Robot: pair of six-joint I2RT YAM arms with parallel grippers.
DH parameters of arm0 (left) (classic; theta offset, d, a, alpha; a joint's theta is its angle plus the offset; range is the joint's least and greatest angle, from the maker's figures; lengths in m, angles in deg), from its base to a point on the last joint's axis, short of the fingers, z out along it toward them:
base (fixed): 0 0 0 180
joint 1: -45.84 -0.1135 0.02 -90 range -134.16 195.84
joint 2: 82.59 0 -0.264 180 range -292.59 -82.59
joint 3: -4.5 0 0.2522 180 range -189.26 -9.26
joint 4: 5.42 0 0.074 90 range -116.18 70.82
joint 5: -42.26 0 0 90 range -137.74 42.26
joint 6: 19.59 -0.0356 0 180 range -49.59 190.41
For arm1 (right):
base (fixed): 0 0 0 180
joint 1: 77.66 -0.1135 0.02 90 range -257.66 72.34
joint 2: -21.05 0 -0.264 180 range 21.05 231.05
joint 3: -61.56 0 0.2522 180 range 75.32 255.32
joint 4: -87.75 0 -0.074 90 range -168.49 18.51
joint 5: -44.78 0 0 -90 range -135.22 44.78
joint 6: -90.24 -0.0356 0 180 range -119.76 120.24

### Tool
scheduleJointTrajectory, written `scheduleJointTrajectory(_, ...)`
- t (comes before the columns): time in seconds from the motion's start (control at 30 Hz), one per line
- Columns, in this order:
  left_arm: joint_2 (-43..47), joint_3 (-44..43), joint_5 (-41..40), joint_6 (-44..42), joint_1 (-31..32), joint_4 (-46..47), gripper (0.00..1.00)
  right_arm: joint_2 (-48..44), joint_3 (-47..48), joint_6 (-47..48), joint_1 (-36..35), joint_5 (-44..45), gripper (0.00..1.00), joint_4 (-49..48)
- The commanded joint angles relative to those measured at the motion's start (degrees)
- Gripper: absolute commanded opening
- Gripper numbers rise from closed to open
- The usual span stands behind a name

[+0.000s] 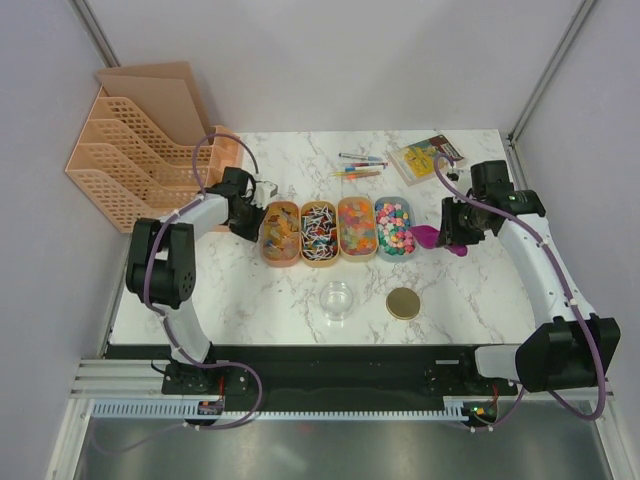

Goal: Pack the candies
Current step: Move the storage box to the center of the board.

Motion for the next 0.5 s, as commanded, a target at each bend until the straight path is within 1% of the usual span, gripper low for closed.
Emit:
scheduleJointTrajectory(0.0, -1.22, -0.77, 1.76, -3.36, 1.95, 1.79, 0.02, -1.42, 0.07, -1.45, 0.52, 1.09, 0.00, 0.12)
scheduleJointTrajectory(0.23, -0.44, -0.07, 5.10, -4.06, 6.07, 1.26, 0.02, -1.33, -1.15, -1.10, 1.31, 2.14, 0.00, -0.23)
scheduleJointTrajectory(0.33, -0.78, -1.12, 6.06, -3.63, 9.15, 0.82, 0.02, -1.24, -1.86, -0.31, 1.75, 3.20, 0.00, -0.23)
scheduleJointTrajectory(0.47, -1.93, -3.05, 7.03, -2.92, 11.70, 0.29, 0.02, -0.71, -1.60, 0.39, 1.84, 4.33, 0.00, -0.06)
